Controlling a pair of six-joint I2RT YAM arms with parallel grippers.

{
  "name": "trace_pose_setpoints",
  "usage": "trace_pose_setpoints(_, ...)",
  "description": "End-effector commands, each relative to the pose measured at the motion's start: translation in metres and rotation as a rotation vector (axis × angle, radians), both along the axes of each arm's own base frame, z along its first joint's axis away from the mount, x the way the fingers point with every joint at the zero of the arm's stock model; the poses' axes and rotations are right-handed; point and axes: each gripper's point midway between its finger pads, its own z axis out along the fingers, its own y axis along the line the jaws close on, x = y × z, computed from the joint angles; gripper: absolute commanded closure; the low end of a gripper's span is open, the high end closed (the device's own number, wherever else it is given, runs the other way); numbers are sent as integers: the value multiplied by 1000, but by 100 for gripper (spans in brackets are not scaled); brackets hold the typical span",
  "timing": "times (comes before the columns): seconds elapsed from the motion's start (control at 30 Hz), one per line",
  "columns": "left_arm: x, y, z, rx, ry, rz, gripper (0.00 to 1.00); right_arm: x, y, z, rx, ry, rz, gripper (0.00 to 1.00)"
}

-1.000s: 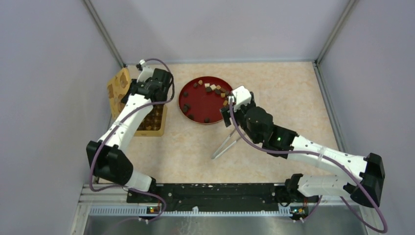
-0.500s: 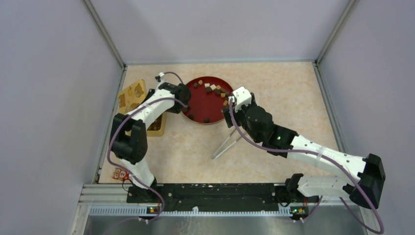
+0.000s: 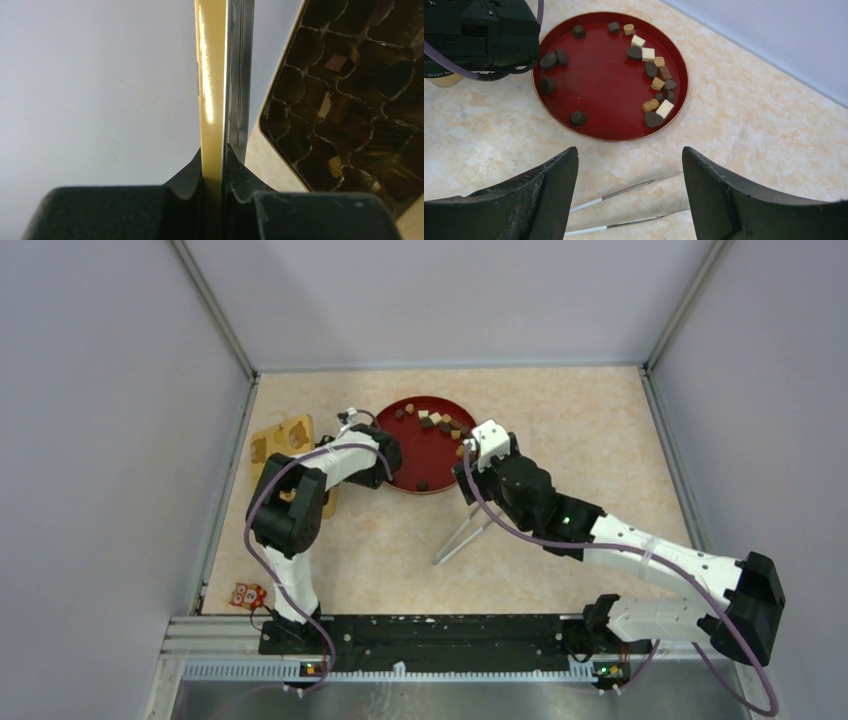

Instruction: Pack the chocolate

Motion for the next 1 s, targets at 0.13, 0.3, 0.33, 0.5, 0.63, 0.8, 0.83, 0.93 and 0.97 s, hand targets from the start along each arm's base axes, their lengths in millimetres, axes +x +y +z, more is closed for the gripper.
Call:
trace_pose_setpoints(0.13,19,-9,8,227,8,-128,100,7,15,14,30,9,20,26)
trace_pose_setpoints(0.3,21,-15,-13,262,79,-149,98,7,16,15,33,9,17,26)
trace_pose_setpoints(0.33,22,-16,-15,265,85,-153,98,7,15,16,32,8,15,26)
trace_pose_setpoints(0.5,22,-19,-19,266,88,-159,89,8,13,14,24,7,7,26)
trace_pose_setpoints(0.63,23,-20,-16,260,75,-159,69,8,13,13,27,8,6,26)
trace_pose_setpoints(0.8,24,-22,-16,245,73,-157,54,7,13,15,32,6,11,26)
trace_pose_setpoints(0.83,24,-23,-16,242,72,-157,54,7,13,15,31,5,13,26)
trace_pose_setpoints(0.93,22,-25,-15,232,73,-159,47,6,12,16,33,5,13,26)
trace_pose_setpoints(0.97,21,-26,-15,224,74,-156,44,6,12,16,34,4,12,26)
